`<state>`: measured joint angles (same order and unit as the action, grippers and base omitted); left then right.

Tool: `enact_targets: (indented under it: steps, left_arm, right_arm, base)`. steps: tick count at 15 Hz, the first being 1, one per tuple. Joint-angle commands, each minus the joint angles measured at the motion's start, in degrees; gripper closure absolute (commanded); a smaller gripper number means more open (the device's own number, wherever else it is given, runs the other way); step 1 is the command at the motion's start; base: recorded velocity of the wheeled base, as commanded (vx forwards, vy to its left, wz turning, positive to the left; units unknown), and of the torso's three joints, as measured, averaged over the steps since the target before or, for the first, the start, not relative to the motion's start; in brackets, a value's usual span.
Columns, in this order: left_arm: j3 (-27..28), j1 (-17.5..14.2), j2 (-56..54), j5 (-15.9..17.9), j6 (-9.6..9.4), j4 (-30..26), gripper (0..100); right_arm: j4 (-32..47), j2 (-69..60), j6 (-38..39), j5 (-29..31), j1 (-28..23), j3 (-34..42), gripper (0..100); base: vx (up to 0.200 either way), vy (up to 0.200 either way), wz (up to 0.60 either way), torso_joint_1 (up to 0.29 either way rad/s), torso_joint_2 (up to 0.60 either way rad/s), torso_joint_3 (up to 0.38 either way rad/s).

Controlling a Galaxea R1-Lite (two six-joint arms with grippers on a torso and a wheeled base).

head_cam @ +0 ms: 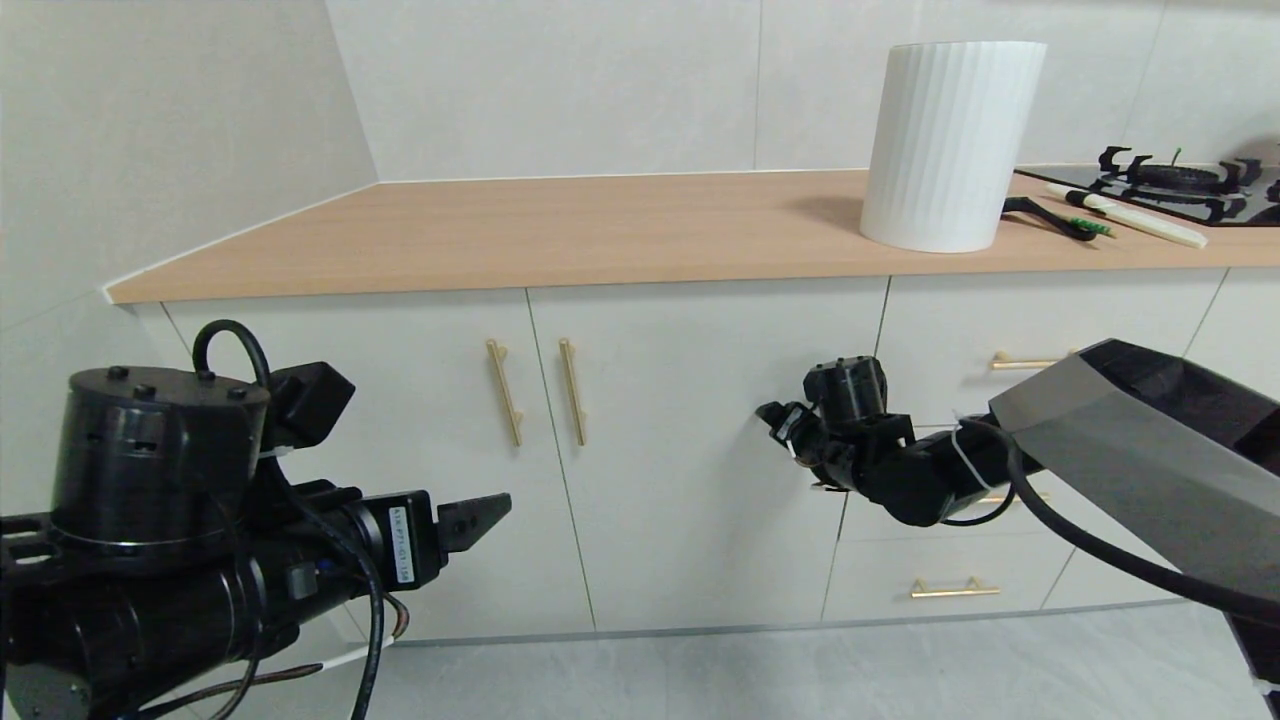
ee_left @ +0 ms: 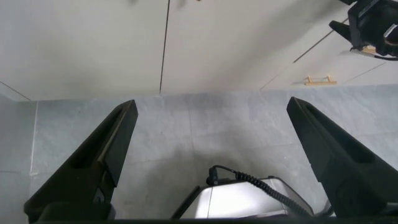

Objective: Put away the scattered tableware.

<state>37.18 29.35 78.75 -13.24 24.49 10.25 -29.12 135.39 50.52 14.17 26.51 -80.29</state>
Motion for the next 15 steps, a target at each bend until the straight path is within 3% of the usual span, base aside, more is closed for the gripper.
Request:
enact_targets:
  steps: [1,4,7,10,12,15]
  left_arm:
    - [0.0,0.0,0.1,0.0,0.03,0.0,0]
    - [0.0,0.0,0.1,0.0,0.03,0.0,0]
    - [0.0,0.0,-0.1,0.0,0.03,0.0,0]
    - [0.1,0.0,-2.7,-0.1,-0.15,0.0,0]
    - [-0.9,-0.1,-7.1,-0.1,-0.32,-0.1,0]
    - [-4.1,-0.2,-16.9,-0.1,-1.29,-0.4,0]
  right_arm:
    - [-0.1,0.0,0.0,0.1,0.0,0.0,0]
    - [-0.1,-1.1,-0.1,0.0,0.0,0.7,0]
    - [-0.6,-10.8,-0.3,-3.4,0.6,9.2,0]
    - [-0.9,-28.6,-10.2,-8.8,0.6,24.3,0]
    - [-3.7,-39.1,-17.0,-8.7,-0.6,33.6,0]
    - [-6.4,-58.8,-19.7,-6.1,-0.6,50.5,0]
  base:
    - [0.000,0.000,0.00,0.000,0.00,0.000]
    - [0.000,0.000,0.00,0.000,0.00,0.000]
    - [0.000,0.000,0.00,0.000,0.00,0.000]
    - [0.000,0.000,0.00,0.000,0.00,0.000]
    - [0.000,0.000,0.00,0.000,0.00,0.000]
    - [0.000,0.000,0.00,0.000,0.00,0.000]
